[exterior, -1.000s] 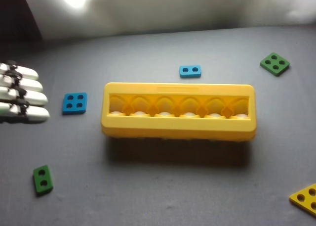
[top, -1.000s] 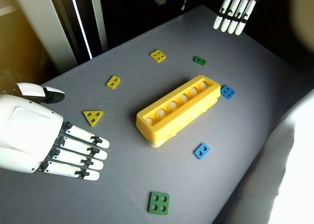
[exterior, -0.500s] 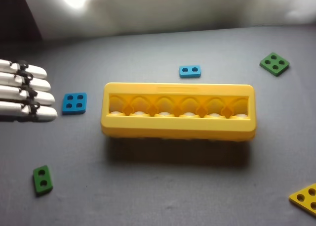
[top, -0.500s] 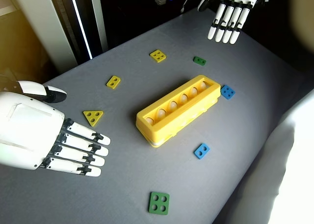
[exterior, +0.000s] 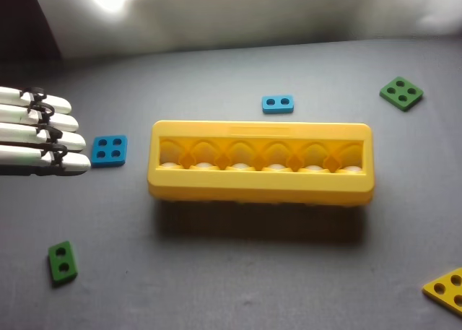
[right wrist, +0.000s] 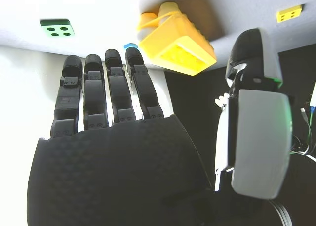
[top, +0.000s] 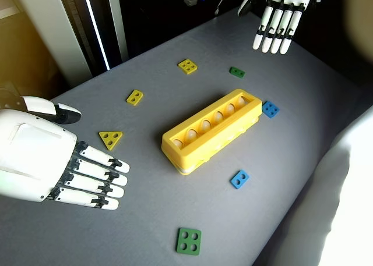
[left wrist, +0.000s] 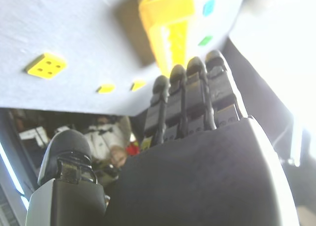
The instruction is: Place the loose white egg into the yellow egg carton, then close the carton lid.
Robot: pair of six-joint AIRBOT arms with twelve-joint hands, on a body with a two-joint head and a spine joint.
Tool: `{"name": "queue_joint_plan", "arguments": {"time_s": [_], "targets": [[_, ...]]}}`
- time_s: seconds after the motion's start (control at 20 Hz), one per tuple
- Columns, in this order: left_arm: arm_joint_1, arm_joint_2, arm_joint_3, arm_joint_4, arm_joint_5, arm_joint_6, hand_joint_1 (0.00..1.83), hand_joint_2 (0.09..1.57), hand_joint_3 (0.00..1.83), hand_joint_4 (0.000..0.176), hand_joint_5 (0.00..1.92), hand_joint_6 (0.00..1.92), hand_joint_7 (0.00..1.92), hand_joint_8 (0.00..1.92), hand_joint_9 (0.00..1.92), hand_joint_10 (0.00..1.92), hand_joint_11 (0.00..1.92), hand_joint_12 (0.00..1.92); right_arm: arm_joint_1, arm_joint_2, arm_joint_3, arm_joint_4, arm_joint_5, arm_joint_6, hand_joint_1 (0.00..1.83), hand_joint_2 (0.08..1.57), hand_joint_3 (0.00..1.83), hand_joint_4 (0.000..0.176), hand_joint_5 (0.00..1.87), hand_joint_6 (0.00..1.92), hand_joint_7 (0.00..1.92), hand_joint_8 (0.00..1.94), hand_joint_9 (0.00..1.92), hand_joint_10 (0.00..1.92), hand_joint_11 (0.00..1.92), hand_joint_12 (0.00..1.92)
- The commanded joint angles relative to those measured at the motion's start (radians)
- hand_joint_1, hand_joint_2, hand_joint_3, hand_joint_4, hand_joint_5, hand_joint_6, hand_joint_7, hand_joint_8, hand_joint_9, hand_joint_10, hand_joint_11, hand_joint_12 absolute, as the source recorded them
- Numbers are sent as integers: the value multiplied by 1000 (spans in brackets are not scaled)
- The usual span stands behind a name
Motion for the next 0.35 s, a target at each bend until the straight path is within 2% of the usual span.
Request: {"name": "queue_joint_plan", "arguments": {"time_s": [0.0,0.25,0.3], "targets": [[-7,14,8,-73,-25,4,0,1203,6,0,86,5,78,6,35,6,10,4,1,15,1,32,20,6,328,974,4,0,95,2,70,1,24,0,0,90],[-10,13,14,-73,-28,-4,0,1204,5,0,89,5,84,6,45,8,9,6,-1,16,1,15,64,10,315,957,0,0,120,3,94,3,43,3,0,101],[-10,13,14,-74,-28,-4,0,1206,5,0,99,8,99,10,54,10,25,15,-1,16,1,-20,84,42,313,958,0,0,122,3,96,2,39,1,0,96]]}}
